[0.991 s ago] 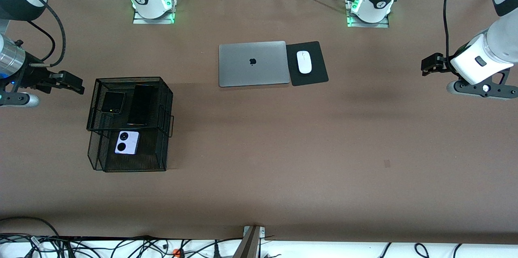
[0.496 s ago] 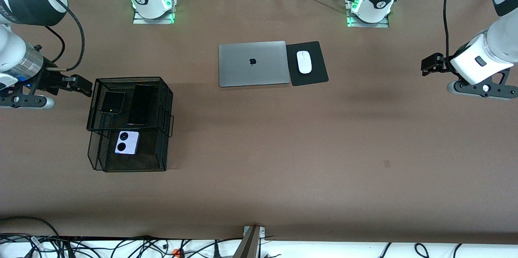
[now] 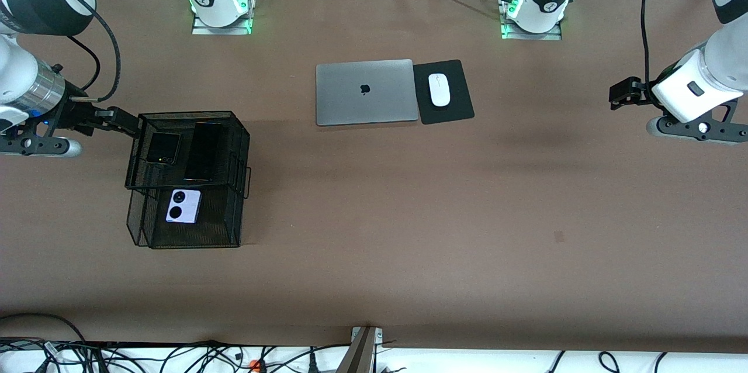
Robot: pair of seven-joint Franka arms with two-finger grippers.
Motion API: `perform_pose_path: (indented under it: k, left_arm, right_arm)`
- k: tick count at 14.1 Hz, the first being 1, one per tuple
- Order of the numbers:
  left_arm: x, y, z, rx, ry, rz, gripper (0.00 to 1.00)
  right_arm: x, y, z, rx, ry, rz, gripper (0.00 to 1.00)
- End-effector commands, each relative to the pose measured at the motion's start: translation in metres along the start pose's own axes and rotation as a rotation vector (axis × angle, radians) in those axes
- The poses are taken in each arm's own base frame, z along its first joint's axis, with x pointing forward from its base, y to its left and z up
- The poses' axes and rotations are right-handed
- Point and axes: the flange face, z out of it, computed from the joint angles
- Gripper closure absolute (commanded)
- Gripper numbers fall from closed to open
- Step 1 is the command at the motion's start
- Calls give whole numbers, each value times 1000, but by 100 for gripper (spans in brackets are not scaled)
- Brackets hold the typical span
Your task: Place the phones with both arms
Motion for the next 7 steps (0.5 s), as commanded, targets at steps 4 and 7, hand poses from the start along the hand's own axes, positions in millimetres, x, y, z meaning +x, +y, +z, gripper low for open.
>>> perform_pose_path:
  k: [4,7]
  left_arm:
    - [-2,-6,-5,1,9,-4,0]
    - [-2,-6,0,2,-2,-3,0]
  right_arm:
    - [-7,0,-6,16,-4,15,0]
    - [-7,1,-5,16,-5,14,0]
